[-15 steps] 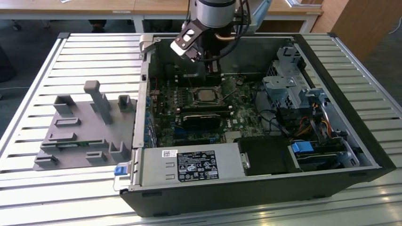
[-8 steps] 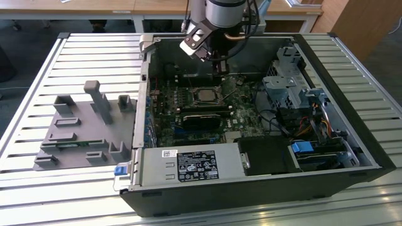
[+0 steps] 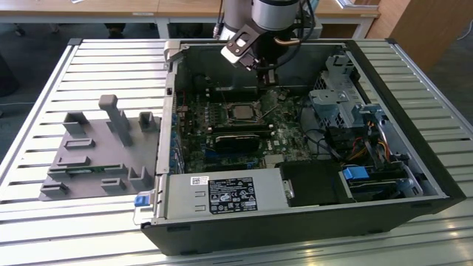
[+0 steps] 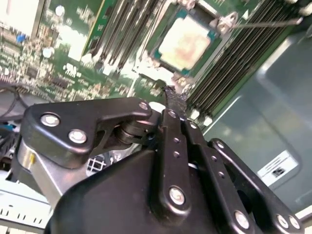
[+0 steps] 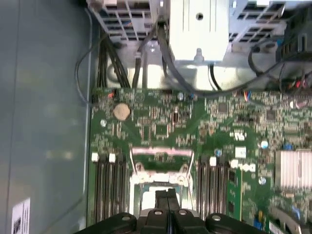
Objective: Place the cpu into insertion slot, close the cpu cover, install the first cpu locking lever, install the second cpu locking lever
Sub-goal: 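Close the cpu cover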
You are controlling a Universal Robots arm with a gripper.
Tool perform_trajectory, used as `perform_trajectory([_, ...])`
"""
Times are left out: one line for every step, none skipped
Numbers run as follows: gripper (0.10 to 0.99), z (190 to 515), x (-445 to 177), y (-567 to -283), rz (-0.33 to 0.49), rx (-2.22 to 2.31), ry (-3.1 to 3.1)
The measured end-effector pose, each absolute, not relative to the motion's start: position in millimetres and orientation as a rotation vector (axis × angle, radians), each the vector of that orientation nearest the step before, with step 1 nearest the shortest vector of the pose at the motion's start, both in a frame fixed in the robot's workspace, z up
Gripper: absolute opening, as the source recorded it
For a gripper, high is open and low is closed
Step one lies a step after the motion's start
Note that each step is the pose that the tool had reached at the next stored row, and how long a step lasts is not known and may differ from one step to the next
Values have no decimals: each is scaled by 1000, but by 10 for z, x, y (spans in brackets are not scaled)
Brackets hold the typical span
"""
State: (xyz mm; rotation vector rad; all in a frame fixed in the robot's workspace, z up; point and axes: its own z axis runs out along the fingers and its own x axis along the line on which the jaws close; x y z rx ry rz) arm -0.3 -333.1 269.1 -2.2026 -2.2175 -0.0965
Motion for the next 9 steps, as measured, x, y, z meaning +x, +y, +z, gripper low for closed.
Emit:
perform_trajectory([114, 2690, 26, -3331, -96, -2202, -2217])
perform_trajectory([114, 2690, 47, -3331, -96, -2202, -2217])
perform_trajectory([114, 2689, 62, -3331, -96, -2202, -2217])
perform_trajectory([114, 2687, 76, -3331, -96, -2202, -2217])
perform_trajectory([114, 2685, 91, -3331, -96, -2202, -2217])
perform_trajectory([114, 2683, 108, -3331, -96, -2202, -2217])
perform_trajectory([114, 2680, 127, -3331, -96, -2202, -2217])
perform_trajectory([114, 2679, 143, -3331, -96, -2202, -2217])
perform_trajectory([114, 2677, 158, -3331, -96, -2202, -2217])
